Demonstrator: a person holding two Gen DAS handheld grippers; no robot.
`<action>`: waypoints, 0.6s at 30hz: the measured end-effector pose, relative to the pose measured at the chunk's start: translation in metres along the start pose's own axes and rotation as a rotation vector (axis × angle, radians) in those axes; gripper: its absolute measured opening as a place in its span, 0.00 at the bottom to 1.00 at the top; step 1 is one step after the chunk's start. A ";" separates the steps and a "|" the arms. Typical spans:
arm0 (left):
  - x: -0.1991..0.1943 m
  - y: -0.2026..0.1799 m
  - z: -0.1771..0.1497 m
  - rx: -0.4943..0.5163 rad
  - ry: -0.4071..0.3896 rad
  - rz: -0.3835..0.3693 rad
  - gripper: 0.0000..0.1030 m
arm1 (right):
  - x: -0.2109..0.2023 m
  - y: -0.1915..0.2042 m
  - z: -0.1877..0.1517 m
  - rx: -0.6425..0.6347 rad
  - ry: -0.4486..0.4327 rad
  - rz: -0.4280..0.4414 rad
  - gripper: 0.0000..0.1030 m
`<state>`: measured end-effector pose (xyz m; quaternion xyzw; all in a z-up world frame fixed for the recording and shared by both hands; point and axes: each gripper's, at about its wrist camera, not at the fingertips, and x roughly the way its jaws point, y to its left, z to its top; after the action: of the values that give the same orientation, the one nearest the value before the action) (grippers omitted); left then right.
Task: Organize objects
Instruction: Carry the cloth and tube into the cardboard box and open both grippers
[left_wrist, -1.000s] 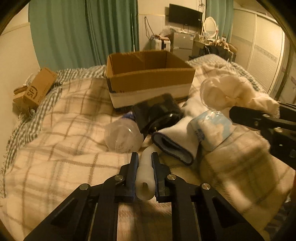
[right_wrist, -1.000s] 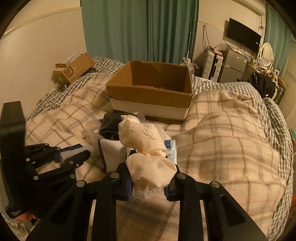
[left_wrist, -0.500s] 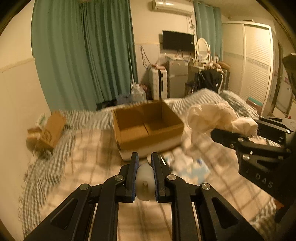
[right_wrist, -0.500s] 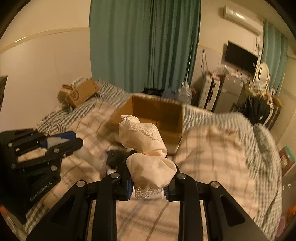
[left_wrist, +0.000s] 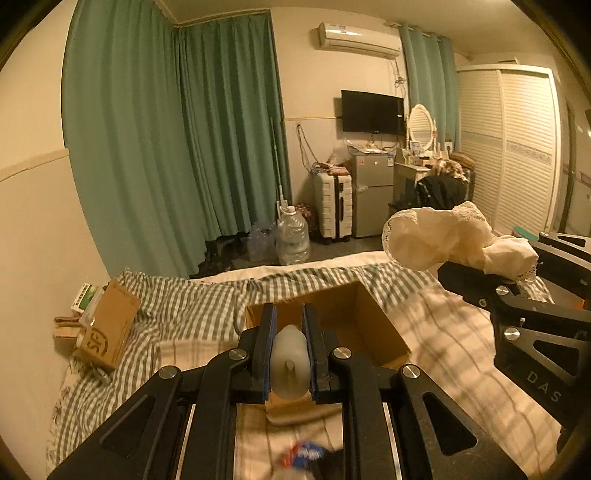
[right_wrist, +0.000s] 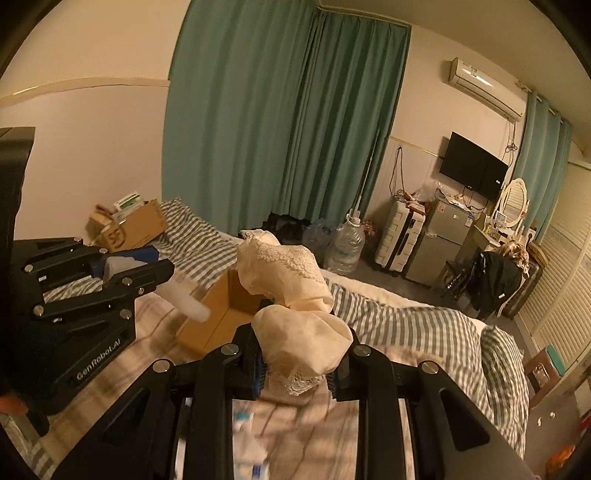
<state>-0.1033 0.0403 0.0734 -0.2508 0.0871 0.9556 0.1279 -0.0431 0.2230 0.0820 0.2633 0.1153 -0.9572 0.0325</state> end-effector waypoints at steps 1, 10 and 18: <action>0.011 0.002 0.003 -0.005 0.004 0.004 0.13 | 0.015 -0.003 0.006 0.006 0.007 0.004 0.23; 0.101 0.004 -0.016 -0.037 0.082 0.003 0.14 | 0.130 -0.013 -0.004 0.057 0.119 0.058 0.18; 0.148 -0.011 -0.050 -0.026 0.200 -0.013 0.21 | 0.187 -0.028 -0.045 0.140 0.237 0.128 0.38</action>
<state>-0.2018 0.0686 -0.0452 -0.3470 0.0852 0.9261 0.1215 -0.1844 0.2604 -0.0458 0.3831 0.0344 -0.9210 0.0614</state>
